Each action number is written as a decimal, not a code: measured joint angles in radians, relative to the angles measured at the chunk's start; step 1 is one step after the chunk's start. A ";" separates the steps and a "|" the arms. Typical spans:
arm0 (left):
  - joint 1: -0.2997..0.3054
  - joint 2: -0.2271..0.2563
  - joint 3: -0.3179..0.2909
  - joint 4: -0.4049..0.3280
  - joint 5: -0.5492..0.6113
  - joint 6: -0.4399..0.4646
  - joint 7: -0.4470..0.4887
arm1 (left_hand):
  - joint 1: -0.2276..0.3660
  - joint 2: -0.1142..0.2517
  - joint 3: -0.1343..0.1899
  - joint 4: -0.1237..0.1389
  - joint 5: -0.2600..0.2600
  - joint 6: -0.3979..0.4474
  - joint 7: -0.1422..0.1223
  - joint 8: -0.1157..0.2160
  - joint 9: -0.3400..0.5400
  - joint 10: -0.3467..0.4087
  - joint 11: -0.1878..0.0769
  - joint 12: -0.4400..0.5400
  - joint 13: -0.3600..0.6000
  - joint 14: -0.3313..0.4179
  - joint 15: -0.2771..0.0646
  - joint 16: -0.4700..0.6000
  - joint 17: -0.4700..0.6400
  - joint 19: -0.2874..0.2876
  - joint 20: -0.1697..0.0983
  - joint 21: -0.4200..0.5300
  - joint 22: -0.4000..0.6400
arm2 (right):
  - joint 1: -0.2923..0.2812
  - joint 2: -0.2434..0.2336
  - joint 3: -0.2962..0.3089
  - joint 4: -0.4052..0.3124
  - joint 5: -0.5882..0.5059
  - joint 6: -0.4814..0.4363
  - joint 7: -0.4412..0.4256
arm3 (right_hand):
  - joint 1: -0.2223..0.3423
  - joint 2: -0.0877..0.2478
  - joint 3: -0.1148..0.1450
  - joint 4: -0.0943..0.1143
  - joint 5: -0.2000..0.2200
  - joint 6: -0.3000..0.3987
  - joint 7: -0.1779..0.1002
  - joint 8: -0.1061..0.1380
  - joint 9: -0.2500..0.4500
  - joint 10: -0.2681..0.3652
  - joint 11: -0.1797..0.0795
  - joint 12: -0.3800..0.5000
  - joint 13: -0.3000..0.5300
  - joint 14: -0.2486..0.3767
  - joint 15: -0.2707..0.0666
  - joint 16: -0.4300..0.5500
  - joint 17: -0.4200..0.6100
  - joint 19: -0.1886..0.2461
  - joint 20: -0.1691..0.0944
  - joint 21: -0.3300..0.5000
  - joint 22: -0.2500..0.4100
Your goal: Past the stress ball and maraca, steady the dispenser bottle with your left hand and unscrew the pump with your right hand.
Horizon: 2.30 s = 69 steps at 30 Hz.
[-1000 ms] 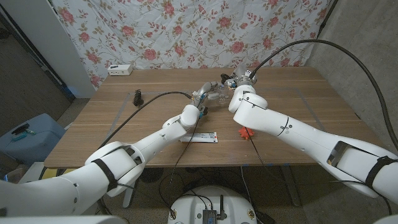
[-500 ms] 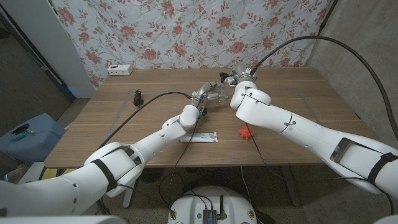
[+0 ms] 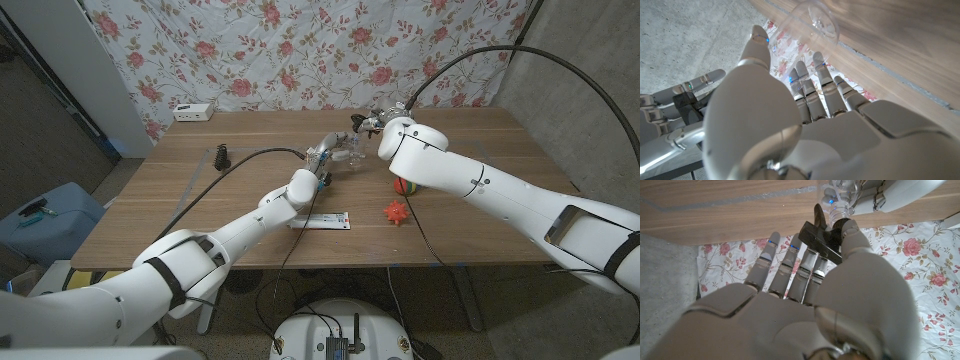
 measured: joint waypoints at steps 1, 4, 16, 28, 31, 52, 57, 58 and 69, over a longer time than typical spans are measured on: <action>0.000 0.001 0.000 -0.001 0.000 0.000 0.000 | 0.000 0.000 0.000 0.000 0.000 0.000 0.000 0.000 0.000 0.000 0.000 0.000 0.000 0.000 0.000 0.000 0.000 0.000 0.000 0.000 0.000 | 0.003 -0.002 -0.001 -0.001 0.002 0.000 0.002 | 0.001 0.001 0.000 0.000 0.000 0.000 0.000 0.000 -0.001 0.000 0.000 0.000 0.000 0.000 0.000 0.000 0.000 0.000 0.000 0.000 0.000; 0.004 0.005 -0.002 -0.009 0.000 0.000 0.000 | 0.000 0.000 0.000 0.000 0.000 0.000 0.000 0.000 0.000 0.000 0.000 -0.001 0.000 0.000 0.000 0.000 0.000 0.000 0.000 0.000 0.000 | 0.016 -0.010 -0.005 -0.007 0.012 -0.005 0.016 | 0.001 0.001 0.000 0.000 0.000 0.004 0.004 0.000 -0.002 0.003 0.004 0.000 -0.001 0.000 0.000 0.000 0.005 0.000 0.000 0.000 0.000; 0.021 0.023 -0.009 -0.049 0.002 0.027 0.002 | 0.000 0.000 0.000 0.000 0.000 0.000 0.000 -0.004 0.001 -0.001 -0.001 -0.002 0.000 0.000 0.000 -0.001 -0.001 0.000 0.000 0.000 0.000 | 0.054 -0.039 -0.012 -0.033 0.042 -0.021 0.046 | 0.005 0.005 0.000 0.000 -0.003 0.005 0.005 0.000 -0.001 0.007 0.007 -0.001 -0.001 0.000 0.000 0.000 0.005 0.000 0.000 0.000 0.000; 0.048 0.052 -0.021 -0.113 0.006 0.069 0.005 | 0.000 0.000 0.000 0.000 -0.001 0.000 0.000 -0.006 0.001 -0.002 -0.002 0.001 0.000 0.000 0.000 -0.001 -0.006 0.000 0.000 0.000 0.000 | 0.076 -0.073 -0.002 -0.069 0.077 -0.032 0.068 | 0.009 0.009 0.000 0.000 -0.007 0.013 0.013 0.005 -0.001 0.012 0.013 -0.004 -0.001 0.000 0.000 0.008 0.009 0.000 0.000 0.000 0.000; 0.057 0.060 -0.025 -0.131 0.008 0.084 0.007 | 0.000 0.000 0.000 0.000 -0.001 0.000 0.000 -0.003 0.001 -0.003 -0.003 0.001 0.000 0.000 0.000 -0.003 -0.006 0.000 0.000 0.000 0.000 | 0.077 -0.080 0.008 -0.078 0.093 -0.033 0.076 | 0.013 0.013 0.000 0.000 -0.008 0.014 0.014 0.005 -0.002 0.012 0.013 -0.004 -0.001 0.000 0.000 0.008 0.009 0.002 0.002 0.000 0.000; 0.100 0.097 -0.043 -0.222 0.013 0.134 0.014 | 0.000 0.000 0.000 0.000 -0.001 0.000 0.000 -0.004 0.000 0.001 0.001 -0.003 0.000 0.000 0.000 0.004 -0.005 0.000 0.000 0.000 0.000 | 0.096 -0.142 0.065 -0.139 0.181 -0.030 0.125 | 0.013 0.013 -0.002 -0.001 -0.012 0.014 0.014 0.004 -0.007 0.016 0.016 -0.004 -0.001 0.002 0.002 0.008 0.014 -0.006 0.014 -0.003 0.000; 0.106 0.101 -0.046 -0.231 0.013 0.141 0.015 | 0.000 0.000 0.000 0.000 -0.001 0.000 0.000 -0.005 0.000 0.001 0.001 -0.006 0.000 0.000 0.000 0.004 -0.006 0.000 0.000 0.000 0.000 | 0.097 -0.156 0.078 -0.151 0.198 -0.025 0.136 | 0.013 0.013 -0.002 -0.002 -0.012 0.018 0.018 0.004 -0.007 0.016 0.016 -0.004 -0.001 0.002 0.002 0.008 0.014 -0.010 0.017 -0.004 0.000; 0.106 0.101 -0.046 -0.232 0.013 0.141 0.016 | 0.000 0.000 0.000 0.000 -0.001 0.000 0.000 -0.006 0.000 0.001 0.001 -0.006 0.000 0.000 0.000 0.004 -0.005 0.000 0.000 0.000 0.000 | 0.099 -0.158 0.080 -0.152 0.201 -0.025 0.138 | 0.013 0.013 -0.002 -0.002 -0.013 0.018 0.018 0.004 -0.007 0.016 0.016 -0.004 -0.001 0.002 0.002 0.008 0.014 -0.010 0.017 -0.004 0.000; 0.111 0.101 -0.049 -0.238 0.013 0.143 0.017 | 0.000 0.000 -0.001 0.001 -0.001 0.000 0.000 -0.005 0.001 0.000 0.000 -0.002 0.000 0.000 0.000 0.004 -0.005 0.000 0.000 0.000 0.000 | 0.119 -0.177 0.082 -0.167 0.224 -0.034 0.150 | 0.013 0.013 0.000 0.000 -0.010 0.018 0.018 0.004 -0.006 0.016 0.016 -0.004 -0.001 0.002 0.002 0.008 0.016 -0.010 0.017 -0.004 0.000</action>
